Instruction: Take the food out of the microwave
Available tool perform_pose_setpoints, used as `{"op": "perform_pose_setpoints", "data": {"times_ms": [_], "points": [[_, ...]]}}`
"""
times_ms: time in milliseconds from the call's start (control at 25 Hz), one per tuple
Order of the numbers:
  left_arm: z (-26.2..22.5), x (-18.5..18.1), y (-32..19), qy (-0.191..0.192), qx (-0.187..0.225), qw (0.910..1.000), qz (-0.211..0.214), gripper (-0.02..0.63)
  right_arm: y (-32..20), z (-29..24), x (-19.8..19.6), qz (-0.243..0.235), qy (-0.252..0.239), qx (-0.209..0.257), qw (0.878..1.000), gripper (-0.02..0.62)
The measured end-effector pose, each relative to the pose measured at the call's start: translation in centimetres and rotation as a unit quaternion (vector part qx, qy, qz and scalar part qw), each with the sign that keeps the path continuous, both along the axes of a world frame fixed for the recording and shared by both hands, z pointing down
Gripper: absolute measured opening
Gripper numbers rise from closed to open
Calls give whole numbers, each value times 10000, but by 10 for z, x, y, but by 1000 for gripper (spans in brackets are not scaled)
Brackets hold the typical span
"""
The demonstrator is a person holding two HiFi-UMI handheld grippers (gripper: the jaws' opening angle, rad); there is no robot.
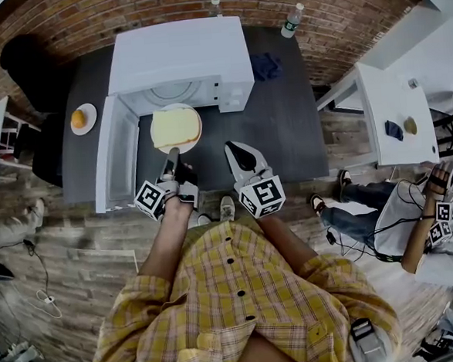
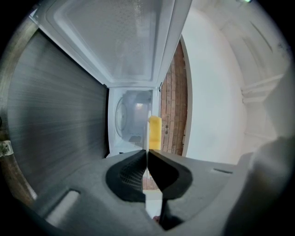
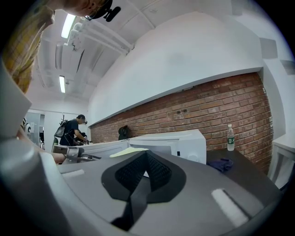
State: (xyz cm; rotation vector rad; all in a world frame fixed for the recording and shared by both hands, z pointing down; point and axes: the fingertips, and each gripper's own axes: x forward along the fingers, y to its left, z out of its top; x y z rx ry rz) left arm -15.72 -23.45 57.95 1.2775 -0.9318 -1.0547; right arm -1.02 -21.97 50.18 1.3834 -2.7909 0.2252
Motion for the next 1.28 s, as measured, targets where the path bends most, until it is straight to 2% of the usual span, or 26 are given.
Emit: {"op": "perform_pose_setpoints", "data": {"times_ms": [1280], "points": [[-20,-7,11,122,115,9999,-38,12,2,-2,-8,-26,28,-27,10000,3]]}}
